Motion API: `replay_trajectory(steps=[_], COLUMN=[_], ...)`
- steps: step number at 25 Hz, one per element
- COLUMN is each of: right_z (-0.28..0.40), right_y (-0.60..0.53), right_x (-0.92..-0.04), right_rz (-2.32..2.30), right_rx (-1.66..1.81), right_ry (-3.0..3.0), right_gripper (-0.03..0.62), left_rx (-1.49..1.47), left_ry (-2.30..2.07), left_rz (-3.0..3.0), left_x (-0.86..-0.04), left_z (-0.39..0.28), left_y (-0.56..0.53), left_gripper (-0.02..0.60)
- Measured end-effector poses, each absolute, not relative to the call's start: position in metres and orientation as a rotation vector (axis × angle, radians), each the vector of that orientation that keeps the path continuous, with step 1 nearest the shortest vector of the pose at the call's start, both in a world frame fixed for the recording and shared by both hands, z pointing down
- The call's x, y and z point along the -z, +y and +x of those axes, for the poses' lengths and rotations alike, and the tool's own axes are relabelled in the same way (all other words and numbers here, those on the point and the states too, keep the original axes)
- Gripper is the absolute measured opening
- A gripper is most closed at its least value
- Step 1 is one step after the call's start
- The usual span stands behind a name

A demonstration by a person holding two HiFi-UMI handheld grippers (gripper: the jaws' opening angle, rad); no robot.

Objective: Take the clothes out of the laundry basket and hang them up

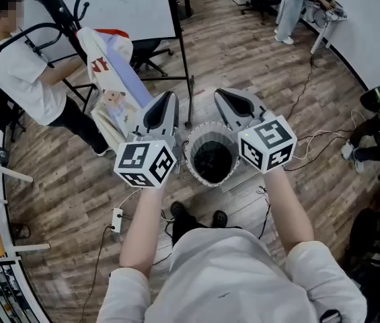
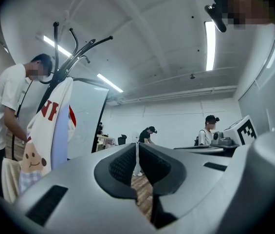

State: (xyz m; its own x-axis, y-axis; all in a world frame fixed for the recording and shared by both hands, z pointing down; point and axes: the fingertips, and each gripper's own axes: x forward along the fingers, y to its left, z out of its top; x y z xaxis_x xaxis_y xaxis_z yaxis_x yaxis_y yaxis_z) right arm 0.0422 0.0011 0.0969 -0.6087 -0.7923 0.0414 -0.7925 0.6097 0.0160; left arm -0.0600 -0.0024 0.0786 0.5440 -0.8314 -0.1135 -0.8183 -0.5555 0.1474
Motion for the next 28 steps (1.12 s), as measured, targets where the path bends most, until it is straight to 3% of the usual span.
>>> replay_trajectory(steps=[28], right_z=[0.078], right_y=[0.039], right_x=[-0.125], right_rz=[1.383], right_rx=[-0.069], right_ry=[-2.747], right_gripper=[0.006], left_rx=[0.093], left_ry=[-1.340], left_rz=[2.739], left_x=[-0.120], left_z=[-0.001], left_y=[0.032], left_gripper=[0.025])
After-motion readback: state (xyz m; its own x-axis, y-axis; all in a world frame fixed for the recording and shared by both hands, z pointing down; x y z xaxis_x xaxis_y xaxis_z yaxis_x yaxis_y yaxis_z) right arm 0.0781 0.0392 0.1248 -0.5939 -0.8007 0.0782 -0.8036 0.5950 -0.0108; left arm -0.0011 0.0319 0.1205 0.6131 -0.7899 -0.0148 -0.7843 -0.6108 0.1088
